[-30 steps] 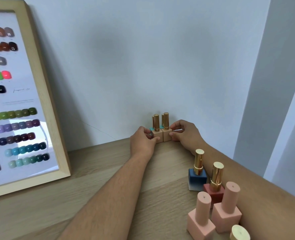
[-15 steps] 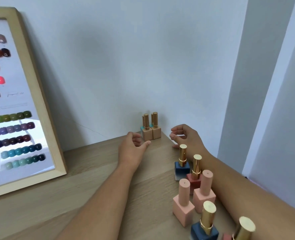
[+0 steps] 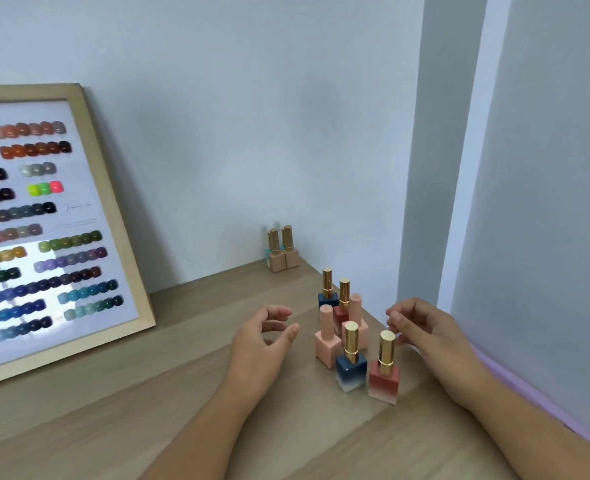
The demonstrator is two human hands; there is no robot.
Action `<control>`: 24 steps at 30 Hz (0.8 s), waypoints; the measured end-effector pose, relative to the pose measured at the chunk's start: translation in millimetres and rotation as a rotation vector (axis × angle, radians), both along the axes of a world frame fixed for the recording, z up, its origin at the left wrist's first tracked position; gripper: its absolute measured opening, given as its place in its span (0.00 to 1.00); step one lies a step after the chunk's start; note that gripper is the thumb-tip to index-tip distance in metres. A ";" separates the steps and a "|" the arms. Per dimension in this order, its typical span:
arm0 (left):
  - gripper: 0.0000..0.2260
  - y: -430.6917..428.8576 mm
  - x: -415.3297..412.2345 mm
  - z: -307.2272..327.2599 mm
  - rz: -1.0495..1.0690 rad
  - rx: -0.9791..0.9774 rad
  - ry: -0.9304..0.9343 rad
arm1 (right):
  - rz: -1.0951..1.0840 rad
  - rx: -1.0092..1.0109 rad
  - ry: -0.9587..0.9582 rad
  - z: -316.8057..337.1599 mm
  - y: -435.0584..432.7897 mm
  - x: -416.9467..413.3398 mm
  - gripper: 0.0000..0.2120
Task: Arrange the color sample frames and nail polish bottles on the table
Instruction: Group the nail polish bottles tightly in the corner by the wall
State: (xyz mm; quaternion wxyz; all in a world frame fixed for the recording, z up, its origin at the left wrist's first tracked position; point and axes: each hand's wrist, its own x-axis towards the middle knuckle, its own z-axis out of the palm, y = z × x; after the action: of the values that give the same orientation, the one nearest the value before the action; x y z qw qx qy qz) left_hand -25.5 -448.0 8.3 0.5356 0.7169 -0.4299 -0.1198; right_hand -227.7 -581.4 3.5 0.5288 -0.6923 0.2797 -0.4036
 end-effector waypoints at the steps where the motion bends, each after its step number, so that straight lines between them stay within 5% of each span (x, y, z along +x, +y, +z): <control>1: 0.08 0.2 -3.8 4.7 -0.034 0.000 0.001 | 0.024 0.000 0.009 0.1 8.4 -9.0 0.05; 13: 0.11 -68.1 -14.0 73.8 -0.321 0.198 -0.308 | 0.087 -0.182 0.261 -2.1 46.1 -33.5 0.17; 24: 0.08 -82.9 -20.4 66.1 -0.244 0.210 -0.361 | 0.041 -0.288 0.329 -10.7 37.7 -27.9 0.08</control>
State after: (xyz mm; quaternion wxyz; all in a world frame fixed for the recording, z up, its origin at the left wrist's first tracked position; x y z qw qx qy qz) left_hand -45.9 -530.9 74.4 0.3539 0.7213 -0.5873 -0.0975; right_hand -255.7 -543.7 -7.1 0.3799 -0.8228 0.2875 -0.3099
